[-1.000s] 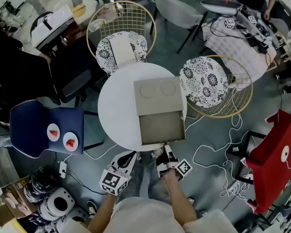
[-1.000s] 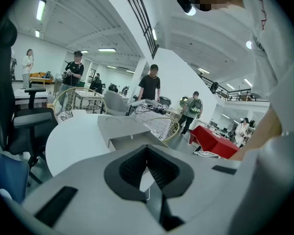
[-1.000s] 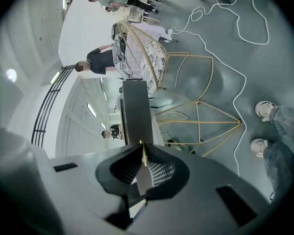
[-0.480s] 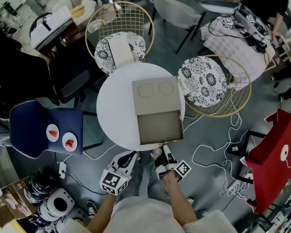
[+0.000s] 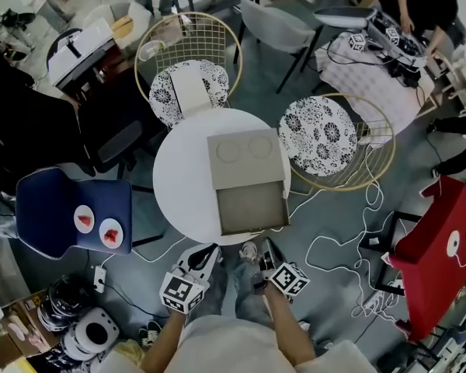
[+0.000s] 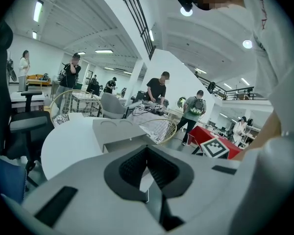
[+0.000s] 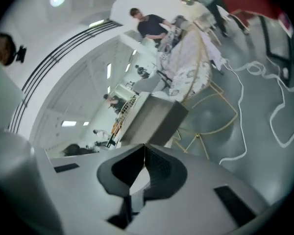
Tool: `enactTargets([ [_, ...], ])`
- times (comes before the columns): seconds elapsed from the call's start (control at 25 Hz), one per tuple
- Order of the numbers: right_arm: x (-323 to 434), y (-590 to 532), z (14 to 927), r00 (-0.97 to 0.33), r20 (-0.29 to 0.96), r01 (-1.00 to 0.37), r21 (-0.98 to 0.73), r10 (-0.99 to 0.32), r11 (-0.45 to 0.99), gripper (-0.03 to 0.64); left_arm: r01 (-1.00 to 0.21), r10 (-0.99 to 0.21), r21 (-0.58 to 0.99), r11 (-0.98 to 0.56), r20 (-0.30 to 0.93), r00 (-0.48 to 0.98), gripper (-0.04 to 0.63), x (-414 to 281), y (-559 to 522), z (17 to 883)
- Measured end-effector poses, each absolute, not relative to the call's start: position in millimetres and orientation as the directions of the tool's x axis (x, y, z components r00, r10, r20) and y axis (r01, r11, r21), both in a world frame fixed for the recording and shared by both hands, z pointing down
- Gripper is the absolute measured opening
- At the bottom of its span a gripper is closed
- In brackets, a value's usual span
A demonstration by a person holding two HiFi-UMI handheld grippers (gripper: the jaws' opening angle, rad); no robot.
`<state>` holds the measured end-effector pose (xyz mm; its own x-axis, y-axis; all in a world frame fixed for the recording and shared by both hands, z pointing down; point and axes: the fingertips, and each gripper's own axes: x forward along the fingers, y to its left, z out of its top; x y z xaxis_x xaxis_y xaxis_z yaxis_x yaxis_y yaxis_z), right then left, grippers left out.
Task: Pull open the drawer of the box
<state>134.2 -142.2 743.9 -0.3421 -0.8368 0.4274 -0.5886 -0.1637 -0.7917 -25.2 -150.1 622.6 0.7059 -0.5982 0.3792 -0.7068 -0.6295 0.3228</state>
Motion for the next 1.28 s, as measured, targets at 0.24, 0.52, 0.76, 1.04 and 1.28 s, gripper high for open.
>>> enactTargets([
  [0.24, 125, -159, 691, -0.367, 0.461, -0.889, -0.429, -0.808, 0.158, 0.018, -0.701, -0.599, 0.325, -0.635, 0.366, 0.712, 0.012, -18, -153, 613],
  [0.52, 121, -159, 649, -0.367, 0.499, -0.917, -0.055, -0.785, 0.394, 0.017, -0.699, -0.608, 0.297, -0.650, 0.347, 0.714, 0.012, 5, -153, 593],
  [0.76, 122, -148, 618, -0.443, 0.443, -0.883, -0.066, -0.779, 0.465, 0.017, -0.716, -0.644, 0.263, -0.647, 0.315, 0.697, 0.012, 25, -150, 567],
  [1.04, 108, -130, 571, -0.553, 0.370, -0.815, -0.053, -0.747, 0.577, 0.018, -0.731, -0.673, 0.229, -0.643, 0.286, 0.682, 0.012, 39, -124, 540],
  [1.28, 88, -105, 555, -0.584, 0.328, -0.789, -0.016, -0.742, 0.614, 0.017, -0.742, -0.695, 0.198, -0.641, 0.261, 0.670, 0.012, 28, -96, 527],
])
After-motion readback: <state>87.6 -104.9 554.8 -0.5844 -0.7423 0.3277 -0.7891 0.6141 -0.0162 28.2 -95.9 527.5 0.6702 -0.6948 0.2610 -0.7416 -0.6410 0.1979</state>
